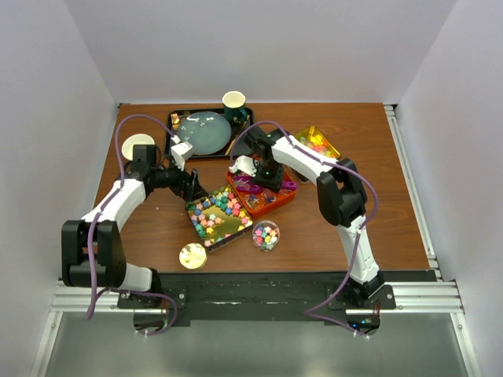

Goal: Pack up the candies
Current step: Scoop the fake candies from the storage box, then place the fake candies in the packing bottle.

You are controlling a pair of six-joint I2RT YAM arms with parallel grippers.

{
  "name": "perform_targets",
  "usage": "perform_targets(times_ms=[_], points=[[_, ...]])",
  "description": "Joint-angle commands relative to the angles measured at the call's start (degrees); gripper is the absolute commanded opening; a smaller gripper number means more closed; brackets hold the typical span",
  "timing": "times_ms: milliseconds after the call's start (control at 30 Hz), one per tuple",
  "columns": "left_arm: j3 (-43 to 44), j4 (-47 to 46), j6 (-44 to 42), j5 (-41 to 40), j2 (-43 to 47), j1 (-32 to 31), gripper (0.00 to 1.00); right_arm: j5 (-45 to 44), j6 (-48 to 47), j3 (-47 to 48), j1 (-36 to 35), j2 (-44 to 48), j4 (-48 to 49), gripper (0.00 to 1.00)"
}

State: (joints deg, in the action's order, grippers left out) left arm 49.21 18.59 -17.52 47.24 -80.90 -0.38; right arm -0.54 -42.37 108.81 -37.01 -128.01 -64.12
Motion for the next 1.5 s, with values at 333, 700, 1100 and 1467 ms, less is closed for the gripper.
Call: perform_targets(times_ms=[333, 700, 1100, 1467], points=[[4.05, 3.03, -2.35, -0.49, -0.75, 0.38, 0.96, 16.09, -2.01, -13.36, 5.29, 11.72, 15.51, 0.0], [6.24, 4.35, -2.61, -0.57, -2.42, 0.38, 0.96, 16.8, -2.72, -18.81, 8.01, 15.5, 18.68, 0.0], [3.79, -1.71, 1.87, 0.48, -2.15, 0.38, 0.96, 17.14, -12.38, -25.14, 9.94, 32.19, 9.2, 0.0], [3.44, -5.14, 4.42, 0.92, -1.8, 0.38, 0.96, 7.68, -28.62, -28.48, 8.45, 41.43, -5.48, 0.0]])
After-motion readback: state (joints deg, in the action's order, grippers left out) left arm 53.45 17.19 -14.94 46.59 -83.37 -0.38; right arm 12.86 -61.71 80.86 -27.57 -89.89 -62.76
